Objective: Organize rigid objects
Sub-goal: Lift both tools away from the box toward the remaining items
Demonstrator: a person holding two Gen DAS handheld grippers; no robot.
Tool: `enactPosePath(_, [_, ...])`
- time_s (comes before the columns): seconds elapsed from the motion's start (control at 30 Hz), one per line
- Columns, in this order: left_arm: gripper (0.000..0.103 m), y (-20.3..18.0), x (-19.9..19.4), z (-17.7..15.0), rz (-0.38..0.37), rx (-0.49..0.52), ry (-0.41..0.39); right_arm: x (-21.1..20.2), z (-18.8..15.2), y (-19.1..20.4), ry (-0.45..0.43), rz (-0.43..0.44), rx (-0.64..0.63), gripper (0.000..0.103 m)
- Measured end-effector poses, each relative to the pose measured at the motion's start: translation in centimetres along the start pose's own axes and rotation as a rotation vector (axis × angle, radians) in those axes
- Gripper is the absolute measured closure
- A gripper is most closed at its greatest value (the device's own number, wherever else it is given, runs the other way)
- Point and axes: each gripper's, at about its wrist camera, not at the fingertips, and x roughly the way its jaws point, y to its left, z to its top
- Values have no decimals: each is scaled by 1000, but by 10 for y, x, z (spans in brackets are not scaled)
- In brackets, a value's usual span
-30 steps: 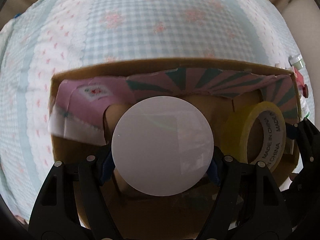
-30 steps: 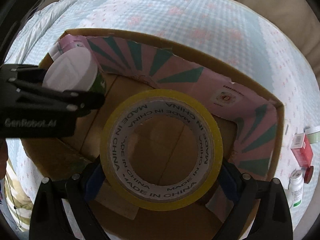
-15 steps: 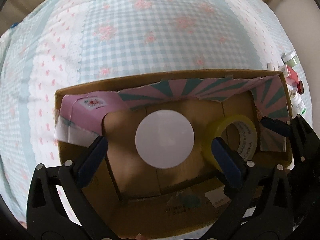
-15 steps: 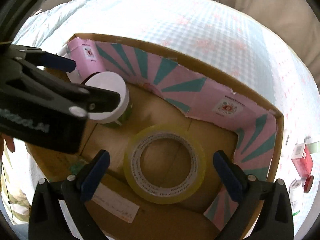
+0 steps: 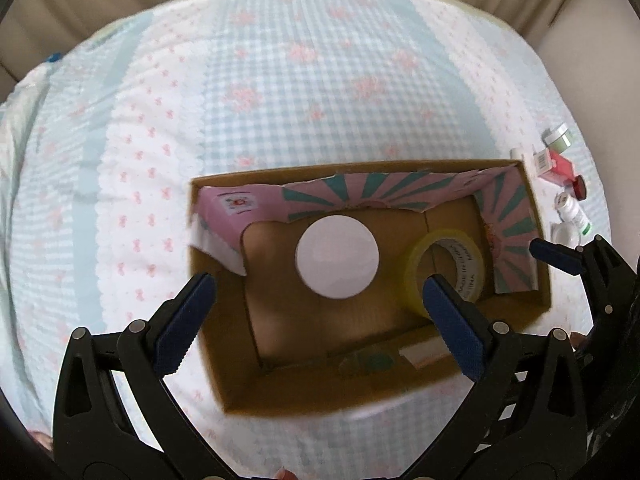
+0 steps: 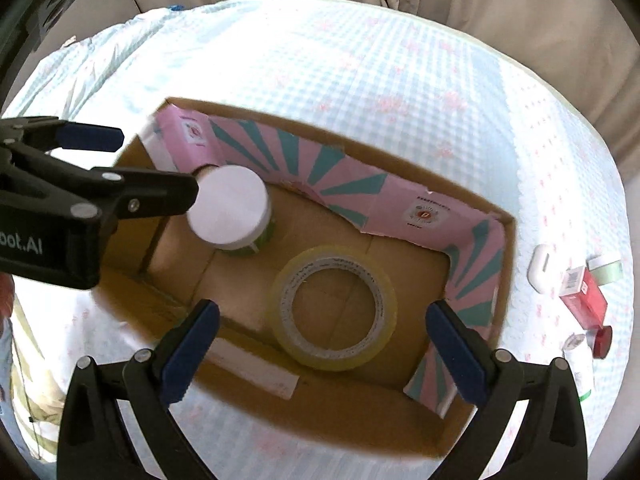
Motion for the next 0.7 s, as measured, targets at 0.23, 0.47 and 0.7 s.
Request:
enactPosePath(0.23, [0,1,-79,-19,34,-5,-82,-71,1,2,-73,15,42,0])
enactPosePath(0.47, [0,-21,-159,-38,58,14,-176,-159,-3,-14,-190,-11,187,0])
enactPosePath(0.7, [0,-75,-209,-44,49,6,-271,-230,-30,-62,-270,-99,333,0])
